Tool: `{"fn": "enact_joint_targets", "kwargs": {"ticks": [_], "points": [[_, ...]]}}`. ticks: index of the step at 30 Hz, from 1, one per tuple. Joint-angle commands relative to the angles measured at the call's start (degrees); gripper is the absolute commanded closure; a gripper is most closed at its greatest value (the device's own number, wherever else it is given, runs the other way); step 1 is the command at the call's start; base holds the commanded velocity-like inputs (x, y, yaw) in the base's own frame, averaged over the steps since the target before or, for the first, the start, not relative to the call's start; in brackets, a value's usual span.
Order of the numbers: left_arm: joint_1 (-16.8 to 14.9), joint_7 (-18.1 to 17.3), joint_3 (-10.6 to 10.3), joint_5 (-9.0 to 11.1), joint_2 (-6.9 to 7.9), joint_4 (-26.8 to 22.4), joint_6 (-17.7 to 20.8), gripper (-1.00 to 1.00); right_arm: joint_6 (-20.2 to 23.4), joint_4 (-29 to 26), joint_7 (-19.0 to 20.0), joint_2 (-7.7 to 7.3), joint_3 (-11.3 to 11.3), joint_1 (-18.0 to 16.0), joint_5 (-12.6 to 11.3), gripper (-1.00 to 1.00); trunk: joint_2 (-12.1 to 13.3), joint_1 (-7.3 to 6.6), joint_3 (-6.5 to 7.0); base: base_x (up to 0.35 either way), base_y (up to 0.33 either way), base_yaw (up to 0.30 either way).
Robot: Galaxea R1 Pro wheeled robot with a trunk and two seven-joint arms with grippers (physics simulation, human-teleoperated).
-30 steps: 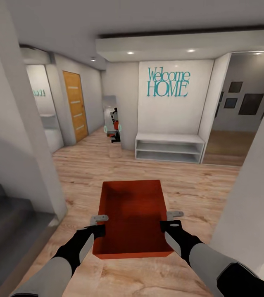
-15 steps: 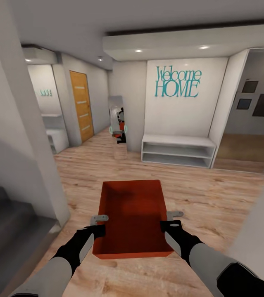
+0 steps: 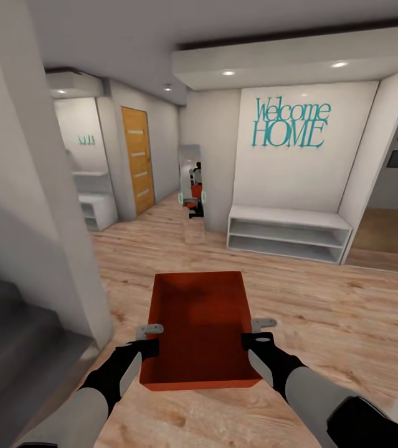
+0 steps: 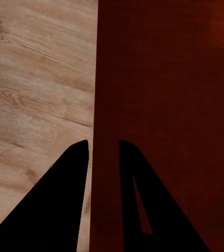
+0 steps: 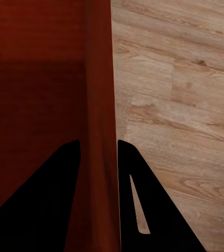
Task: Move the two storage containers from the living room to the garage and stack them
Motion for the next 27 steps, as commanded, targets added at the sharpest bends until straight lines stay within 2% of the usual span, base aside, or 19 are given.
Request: {"fn": "enact_joint_targets", "kwargs": {"ticks": [1, 27], "points": [[0.00, 0.76, -0.47, -1.25, 0.11, -0.09, 0.45, 1.00, 0.48, -0.06, -0.71, -0.29, 0.16, -0.10, 0.63, 1.00, -0.13, 0.07, -0.13, 0.322, 0.000, 0.003], [0.00, 0.76, -0.46, -1.25, 0.11, -0.09, 0.44, 1.00, 0.48, -0.06, -0.71, -0.29, 0.17, -0.10, 0.63, 1.00, -0.13, 0.07, -0.13, 0.321, 0.000, 0.000]]}}
